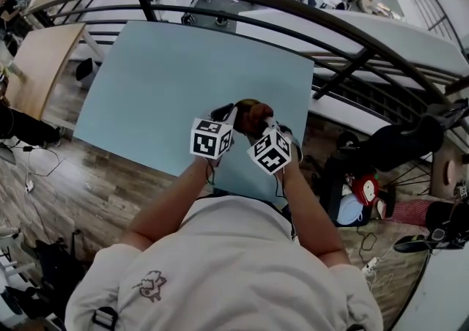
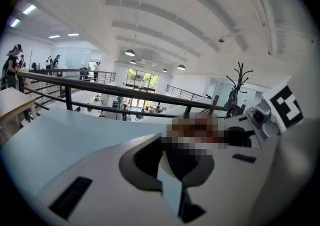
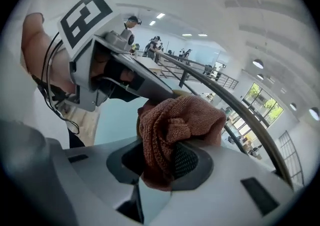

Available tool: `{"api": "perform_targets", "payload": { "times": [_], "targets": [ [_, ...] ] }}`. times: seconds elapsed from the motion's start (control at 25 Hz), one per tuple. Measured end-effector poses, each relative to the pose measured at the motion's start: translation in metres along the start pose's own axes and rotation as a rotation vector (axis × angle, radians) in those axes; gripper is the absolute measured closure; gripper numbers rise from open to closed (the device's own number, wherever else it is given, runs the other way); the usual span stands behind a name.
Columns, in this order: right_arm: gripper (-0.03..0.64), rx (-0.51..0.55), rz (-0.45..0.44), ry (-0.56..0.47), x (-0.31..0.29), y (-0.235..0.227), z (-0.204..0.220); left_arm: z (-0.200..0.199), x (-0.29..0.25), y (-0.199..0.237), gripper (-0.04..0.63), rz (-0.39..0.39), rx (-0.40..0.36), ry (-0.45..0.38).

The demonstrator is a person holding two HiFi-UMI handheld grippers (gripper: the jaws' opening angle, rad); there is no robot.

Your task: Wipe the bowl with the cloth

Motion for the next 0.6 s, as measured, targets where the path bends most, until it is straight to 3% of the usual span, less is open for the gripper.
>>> {"api": "perform_targets", "payload": {
  "times": [0.16,0.32,0.44,0.6],
  "targets": [
    [0.499,0.003,0.126,0.0,0.016,-0.022,0.0,-0.001,0.001,-0.002,0.561,0.024,0.013,0.014],
    [0.499,0.037,0.238,-0.014,0.028,-0.04,-0.013,-0.002,0.004,-0.023,0.563,0.109,0.027,0.028],
    [0.499,0.08,0.235,0.013,0.018,-0.036,-0.019,-0.009,0.008,-0.031,0.563,0.152,0.089,0.013],
    [0.502,0.059,0.145,-0.003,0.006,-0.027,-0.02,-0.013,0.01,-0.024,0.56,0.161,0.132,-0.002]
  ]
}}
Point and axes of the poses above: the fingertips, and each gripper's own axes: x backward along the fingers, y to its left, z out of its underside, the point moved 3 cm from there along x, backward along the fingers, and after that the axes turned 13 degrees about -z, right-handed, at the moved point
